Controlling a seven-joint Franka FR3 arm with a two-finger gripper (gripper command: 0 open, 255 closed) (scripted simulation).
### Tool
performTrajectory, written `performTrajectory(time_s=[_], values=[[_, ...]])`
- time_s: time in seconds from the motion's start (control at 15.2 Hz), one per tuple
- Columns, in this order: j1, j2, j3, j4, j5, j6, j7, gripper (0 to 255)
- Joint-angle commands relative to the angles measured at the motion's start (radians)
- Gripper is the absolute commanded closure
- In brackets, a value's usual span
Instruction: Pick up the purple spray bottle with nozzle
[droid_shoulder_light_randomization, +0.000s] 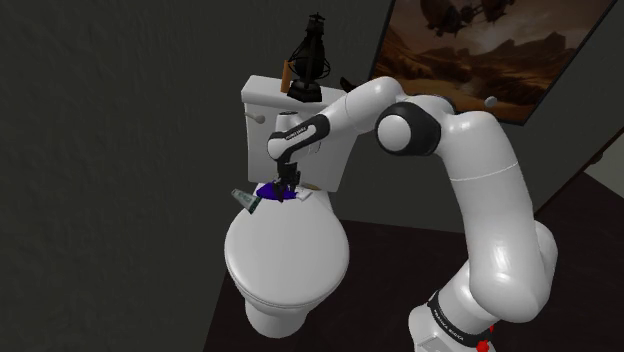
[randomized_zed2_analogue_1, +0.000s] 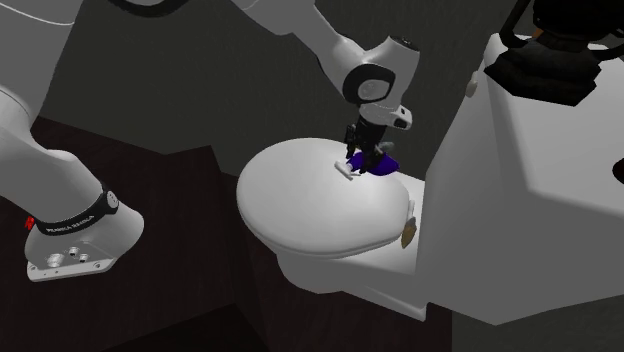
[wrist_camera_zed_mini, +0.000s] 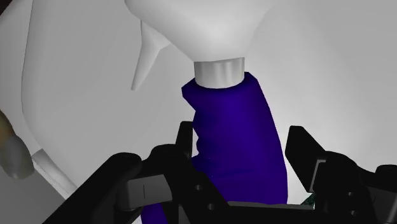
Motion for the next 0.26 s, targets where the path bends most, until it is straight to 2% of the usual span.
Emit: performTrajectory(time_s=[0.0, 0.2], values=[[0.000, -0.021, 0.000, -0.006, 0.000, -0.015, 0.001, 255], [0.001, -0.032, 0.000, -0.008, -0.001, -0.024, 0.001, 255]])
